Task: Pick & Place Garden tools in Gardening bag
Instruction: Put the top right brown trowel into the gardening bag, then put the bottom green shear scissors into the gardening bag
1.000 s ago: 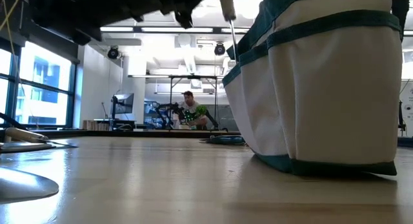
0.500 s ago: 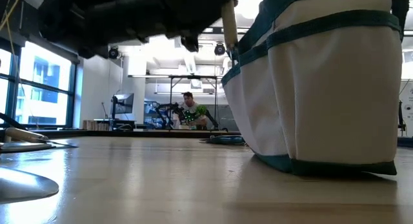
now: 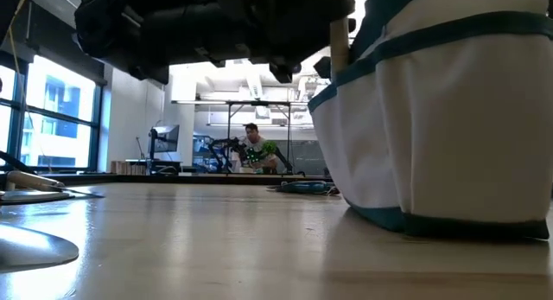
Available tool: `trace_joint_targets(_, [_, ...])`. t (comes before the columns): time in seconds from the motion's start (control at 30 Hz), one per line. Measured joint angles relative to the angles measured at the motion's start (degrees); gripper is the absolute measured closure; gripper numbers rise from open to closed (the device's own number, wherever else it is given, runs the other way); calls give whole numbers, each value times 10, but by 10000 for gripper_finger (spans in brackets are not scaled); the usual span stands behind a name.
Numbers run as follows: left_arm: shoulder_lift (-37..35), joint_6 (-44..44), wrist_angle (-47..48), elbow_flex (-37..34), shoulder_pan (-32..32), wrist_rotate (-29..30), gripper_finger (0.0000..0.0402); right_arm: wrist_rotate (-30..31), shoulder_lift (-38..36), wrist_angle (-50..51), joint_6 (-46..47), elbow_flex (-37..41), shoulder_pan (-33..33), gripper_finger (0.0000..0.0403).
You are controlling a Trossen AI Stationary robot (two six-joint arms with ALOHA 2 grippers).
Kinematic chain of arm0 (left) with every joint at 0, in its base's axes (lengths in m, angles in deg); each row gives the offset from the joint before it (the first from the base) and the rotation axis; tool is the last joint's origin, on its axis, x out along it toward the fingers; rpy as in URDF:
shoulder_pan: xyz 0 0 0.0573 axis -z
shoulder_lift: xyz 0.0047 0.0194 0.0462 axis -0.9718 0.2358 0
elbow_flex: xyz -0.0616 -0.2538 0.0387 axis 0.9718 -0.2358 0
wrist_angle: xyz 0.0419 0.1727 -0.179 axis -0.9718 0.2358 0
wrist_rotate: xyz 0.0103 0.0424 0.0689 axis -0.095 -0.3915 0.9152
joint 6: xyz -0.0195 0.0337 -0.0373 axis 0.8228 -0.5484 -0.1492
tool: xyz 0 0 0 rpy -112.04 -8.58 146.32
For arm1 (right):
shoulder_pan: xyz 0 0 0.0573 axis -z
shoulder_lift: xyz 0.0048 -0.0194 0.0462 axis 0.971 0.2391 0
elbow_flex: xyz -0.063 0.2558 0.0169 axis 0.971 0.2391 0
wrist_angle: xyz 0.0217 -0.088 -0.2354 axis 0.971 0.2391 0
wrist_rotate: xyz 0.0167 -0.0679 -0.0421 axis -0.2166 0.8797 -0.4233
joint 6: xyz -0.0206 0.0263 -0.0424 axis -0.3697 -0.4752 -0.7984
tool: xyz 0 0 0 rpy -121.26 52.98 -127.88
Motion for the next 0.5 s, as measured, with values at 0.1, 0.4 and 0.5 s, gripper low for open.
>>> trace_joint_targets(0.1, [0,0,1,0,0,1,207,-2,0,4,8,0,0,330])
trace_joint_targets(0.4, [-2,0,-6,0,0,1,145,-2,0,9,12,0,0,330])
trace_joint_targets(0.5, [-5,0,-26,0,0,2,142,-2,0,9,12,0,0,330])
